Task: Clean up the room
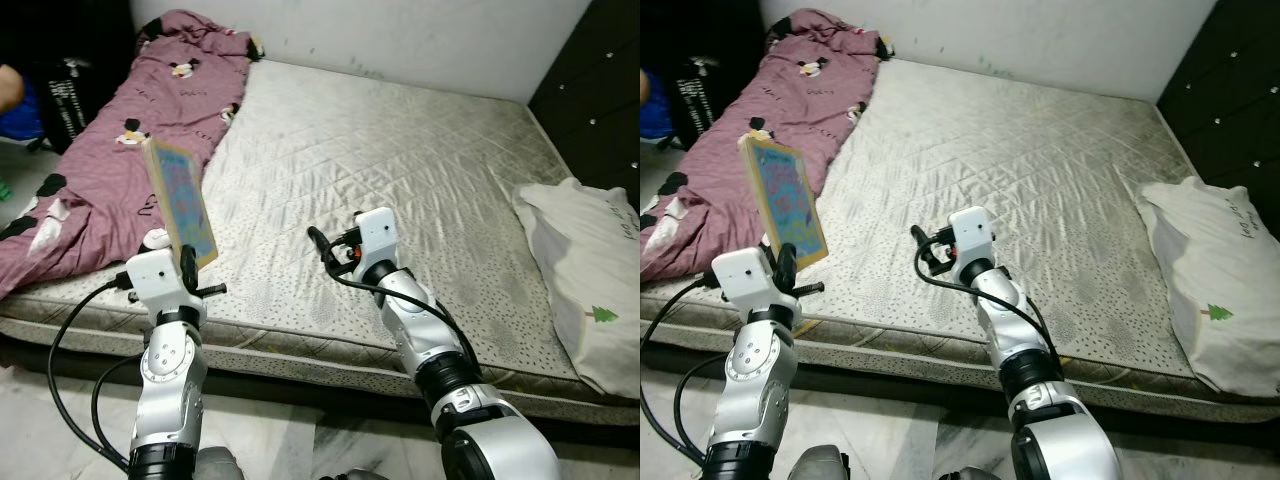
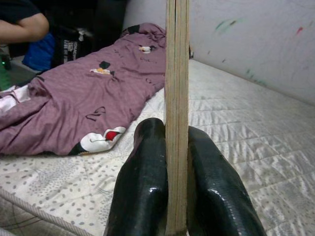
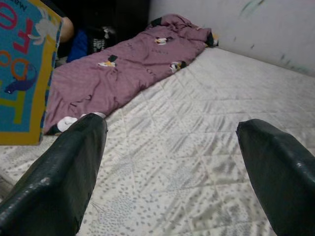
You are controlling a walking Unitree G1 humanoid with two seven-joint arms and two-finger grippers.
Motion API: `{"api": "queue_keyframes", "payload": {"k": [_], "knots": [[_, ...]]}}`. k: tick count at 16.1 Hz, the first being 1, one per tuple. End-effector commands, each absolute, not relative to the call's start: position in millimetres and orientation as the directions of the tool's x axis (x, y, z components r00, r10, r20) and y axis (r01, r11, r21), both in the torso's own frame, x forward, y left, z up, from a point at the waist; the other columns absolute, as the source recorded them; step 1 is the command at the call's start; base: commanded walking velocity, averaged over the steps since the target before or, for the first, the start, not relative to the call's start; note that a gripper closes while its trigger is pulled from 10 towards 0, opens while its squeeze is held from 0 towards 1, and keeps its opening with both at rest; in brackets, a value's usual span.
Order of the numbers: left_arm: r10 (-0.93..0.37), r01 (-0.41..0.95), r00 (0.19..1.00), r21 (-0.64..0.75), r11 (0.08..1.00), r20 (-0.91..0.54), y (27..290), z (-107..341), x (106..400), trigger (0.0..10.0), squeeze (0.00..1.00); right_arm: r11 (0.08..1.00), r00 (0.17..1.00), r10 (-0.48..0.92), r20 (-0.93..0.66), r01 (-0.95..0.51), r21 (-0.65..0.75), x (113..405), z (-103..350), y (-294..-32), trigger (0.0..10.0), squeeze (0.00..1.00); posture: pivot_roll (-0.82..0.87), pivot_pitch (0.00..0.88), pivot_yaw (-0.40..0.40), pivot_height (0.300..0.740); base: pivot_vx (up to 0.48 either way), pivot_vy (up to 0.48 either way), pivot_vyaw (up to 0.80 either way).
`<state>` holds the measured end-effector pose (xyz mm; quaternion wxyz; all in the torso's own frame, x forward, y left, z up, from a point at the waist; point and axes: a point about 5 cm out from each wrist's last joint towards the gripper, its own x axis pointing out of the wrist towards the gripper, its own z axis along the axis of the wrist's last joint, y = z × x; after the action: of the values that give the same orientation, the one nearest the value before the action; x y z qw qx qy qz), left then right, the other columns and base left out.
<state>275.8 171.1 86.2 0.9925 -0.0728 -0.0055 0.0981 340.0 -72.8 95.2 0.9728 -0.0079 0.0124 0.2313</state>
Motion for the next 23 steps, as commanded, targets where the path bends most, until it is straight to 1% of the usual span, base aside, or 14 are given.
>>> {"api": "queue_keyframes", "payload": {"k": [1, 4, 5, 6, 7, 9, 11, 13, 14, 17, 18, 21, 23], "knots": [[0.169, -0.160, 0.984, -0.140, 0.977, 0.059, 164.8, 100.5, 278.9, 10.0, 0.00, 0.901, 0.901, 0.434, 0.001, -0.434, -0.011, 339.8, 98.8, -76.7, 10.0, 0.00, 0.13, 0.000, -0.115, 0.740, 0.000, 0.000, 0.00], [0.119, -0.113, 0.992, -0.121, 0.986, 0.046, 160.6, 101.0, 283.1, 10.0, 0.00, 0.921, 0.921, 0.388, 0.022, -0.389, 0.002, 338.4, 99.2, -80.3, 10.0, 0.00, 0.11, 0.000, -0.065, 0.740, 0.000, 0.000, 0.00], [0.086, -0.080, 0.995, -0.114, 0.990, 0.042, 155.4, 102.4, 286.5, 10.0, 0.00, 0.932, 0.932, 0.362, 0.028, -0.362, 0.011, 337.9, 98.6, -84.3, 10.0, 0.00, 0.09, 0.000, -0.033, 0.740, 0.000, 0.000, 0.00], [0.073, -0.068, 0.997, -0.112, 0.991, 0.040, 153.6, 102.9, 288.0, 10.0, 0.00, 0.936, 0.936, 0.350, 0.027, -0.351, 0.013, 337.8, 97.9, -85.9, 10.0, 0.00, 0.09, 0.000, -0.028, 0.740, 0.000, 0.000, 0.00], [0.044, -0.039, 0.998, -0.108, 0.993, 0.039, 149.2, 104.3, 291.4, 10.0, 0.00, 0.945, 0.945, 0.327, 0.032, -0.327, 0.016, 337.7, 97.3, -89.1, 10.0, 0.00, 0.08, 0.000, 0.012, 0.740, 0.000, 0.000, 0.00], [-0.001, 0.004, 0.999, -0.099, 0.995, 0.038, 143.8, 106.5, 296.0, 10.0, 0.00, 0.957, 0.957, 0.288, 0.043, -0.289, 0.024, 338.8, 98.0, -92.5, 10.0, 0.00, 0.06, 0.000, 0.049, 0.740, 0.000, 0.000, 0.00], [-0.043, 0.047, 0.998, -0.082, 0.996, 0.048, 139.5, 110.9, 302.4, 10.0, 0.00, 0.962, 0.962, 0.269, 0.053, -0.271, 0.032, 338.6, 99.4, -91.9, 10.0, 0.00, 0.05, 0.000, 0.068, 0.740, 0.000, 0.000, 0.00], [-0.048, 0.052, 0.998, -0.077, 0.996, 0.051, 139.6, 112.6, 305.0, 10.0, 0.00, 0.963, 0.962, 0.266, 0.053, -0.268, 0.032, 339.1, 100.0, -91.6, 10.0, 0.00, 0.05, 0.000, 0.057, 0.740, 0.000, 0.000, 0.00], [-0.040, 0.044, 0.998, -0.077, 0.996, 0.049, 141.3, 111.2, 304.1, 10.0, 0.00, 0.961, 0.962, 0.272, 0.039, -0.273, 0.037, 340.8, 100.1, -91.8, 10.0, 0.00, 0.06, 0.000, 0.031, 0.740, 0.000, 0.000, 0.00], [0.004, -0.001, 0.999, -0.091, 0.996, 0.036, 150.4, 105.2, 298.5, 10.0, 0.00, 0.956, 0.958, 0.287, 0.016, -0.288, 0.055, 343.2, 99.1, -91.8, 10.0, 0.00, 0.08, 0.000, -0.002, 0.740, 0.000, 0.000, -0.68], [0.024, -0.022, 0.999, -0.090, 0.996, 0.029, 155.7, 102.3, 297.0, 10.0, 0.00, 0.954, 0.955, 0.296, 0.019, -0.296, 0.050, 344.5, 100.6, -89.6, 10.0, 0.00, 0.08, 0.000, -0.007, 0.740, 0.000, 0.000, -0.80], [0.020, -0.018, 0.999, -0.076, 0.997, 0.033, 156.8, 102.8, 298.8, 10.0, 0.00, 0.950, 0.951, 0.307, 0.028, -0.308, 0.048, 345.5, 102.9, -85.5, 10.0, 0.00, 0.09, 0.000, -0.009, 0.740, 0.000, 0.000, -0.75], [0.001, 0.001, 1.000, -0.076, 0.997, 0.028, 154.7, 102.1, 300.5, 10.0, 0.00, 0.947, 0.948, 0.316, 0.031, -0.317, 0.046, 346.0, 104.0, -83.4, 10.0, 0.00, 0.09, 0.000, -0.009, 0.740, 0.000, 0.000, 0.00]]}}
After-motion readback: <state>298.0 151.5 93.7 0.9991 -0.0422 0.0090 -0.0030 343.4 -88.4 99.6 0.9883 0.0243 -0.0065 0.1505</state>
